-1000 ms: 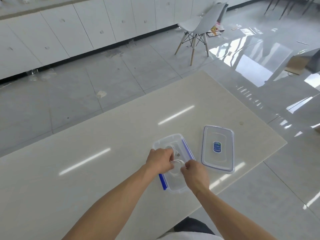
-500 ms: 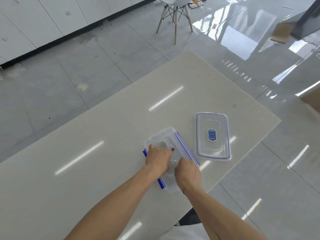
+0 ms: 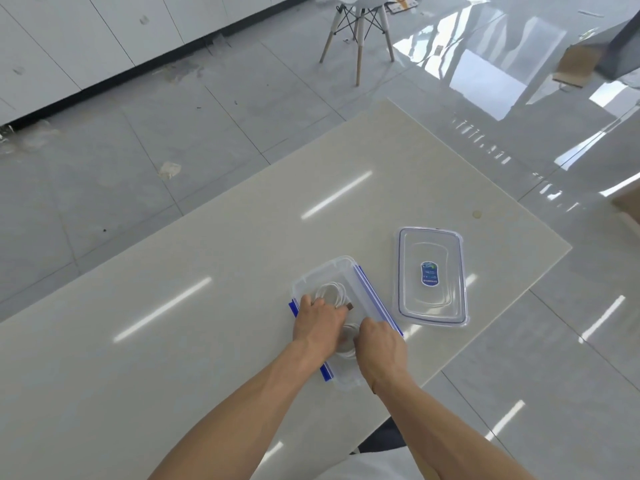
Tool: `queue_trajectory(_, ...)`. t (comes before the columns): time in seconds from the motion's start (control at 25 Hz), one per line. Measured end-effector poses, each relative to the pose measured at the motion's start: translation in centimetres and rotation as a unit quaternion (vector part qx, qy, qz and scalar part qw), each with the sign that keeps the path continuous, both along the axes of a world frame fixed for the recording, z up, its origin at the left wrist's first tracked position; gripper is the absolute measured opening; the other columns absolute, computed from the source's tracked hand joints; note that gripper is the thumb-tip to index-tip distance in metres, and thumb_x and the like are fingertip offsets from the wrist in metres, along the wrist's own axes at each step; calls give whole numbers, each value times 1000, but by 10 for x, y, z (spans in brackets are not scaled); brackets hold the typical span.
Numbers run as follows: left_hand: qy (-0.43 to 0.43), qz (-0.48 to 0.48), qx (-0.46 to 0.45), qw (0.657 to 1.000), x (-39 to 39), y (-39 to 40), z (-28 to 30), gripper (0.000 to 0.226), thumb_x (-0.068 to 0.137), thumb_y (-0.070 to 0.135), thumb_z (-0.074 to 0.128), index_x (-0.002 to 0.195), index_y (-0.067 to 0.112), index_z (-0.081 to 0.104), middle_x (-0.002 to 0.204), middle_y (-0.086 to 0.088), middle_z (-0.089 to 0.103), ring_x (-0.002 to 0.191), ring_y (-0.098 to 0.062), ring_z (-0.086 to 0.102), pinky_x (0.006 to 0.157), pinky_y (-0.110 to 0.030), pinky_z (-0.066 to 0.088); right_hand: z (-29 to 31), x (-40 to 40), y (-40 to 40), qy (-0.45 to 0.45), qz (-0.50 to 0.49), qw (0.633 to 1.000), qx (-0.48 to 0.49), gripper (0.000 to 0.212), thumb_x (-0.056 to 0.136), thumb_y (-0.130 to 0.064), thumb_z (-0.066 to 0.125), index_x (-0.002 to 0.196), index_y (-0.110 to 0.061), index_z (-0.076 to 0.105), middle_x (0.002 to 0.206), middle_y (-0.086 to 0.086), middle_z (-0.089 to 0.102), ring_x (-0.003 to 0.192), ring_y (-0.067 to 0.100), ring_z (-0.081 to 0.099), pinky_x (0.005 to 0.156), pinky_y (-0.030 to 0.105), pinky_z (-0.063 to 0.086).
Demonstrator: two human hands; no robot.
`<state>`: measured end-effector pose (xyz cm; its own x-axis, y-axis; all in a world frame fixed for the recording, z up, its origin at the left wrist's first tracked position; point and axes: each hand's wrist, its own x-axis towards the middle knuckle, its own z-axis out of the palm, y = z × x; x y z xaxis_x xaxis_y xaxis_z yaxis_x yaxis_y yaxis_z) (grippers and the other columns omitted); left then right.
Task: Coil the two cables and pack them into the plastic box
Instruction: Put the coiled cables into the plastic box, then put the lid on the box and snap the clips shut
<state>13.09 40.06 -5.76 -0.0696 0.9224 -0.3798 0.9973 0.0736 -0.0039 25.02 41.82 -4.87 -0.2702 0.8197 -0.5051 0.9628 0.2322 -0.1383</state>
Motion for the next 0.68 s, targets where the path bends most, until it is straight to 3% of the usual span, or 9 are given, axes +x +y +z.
queue_trajectory(0.2,-46,18,42,998,-5,-5,6,23,95,37,56,109,20,62,106,-1,71,102,-25,59,89,-38,35,12,-4,1,32,32,999,20,10,97,-18,54,101,-13,62,99,5,71,88,25,68,62,30,42)
queue_trajectory(0.36,-111,58,74,989,-15,-7,21,23,92,37,56,109,23,65,110,2,71,104,-22,60,92,-36,39,26,-2,8,83,101,989,66,21,98,-26,48,113,-21,62,104,-2,70,91,23,69,70,32,48)
queue_trajectory(0.48,-195,101,96,971,-22,-4,37,24,90,38,58,103,22,68,106,4,72,101,-19,62,86,-32,47,39,10,24,119,131,979,103,25,96,-34,46,113,-25,63,107,-4,70,94,24,68,73,33,51)
queue_trajectory(0.68,-255,128,85,955,-22,33,64,22,91,38,59,101,22,70,107,4,70,101,-18,61,90,-36,50,49,55,70,137,75,975,155,27,95,-40,50,115,-30,65,110,-9,70,102,19,64,71,31,49)
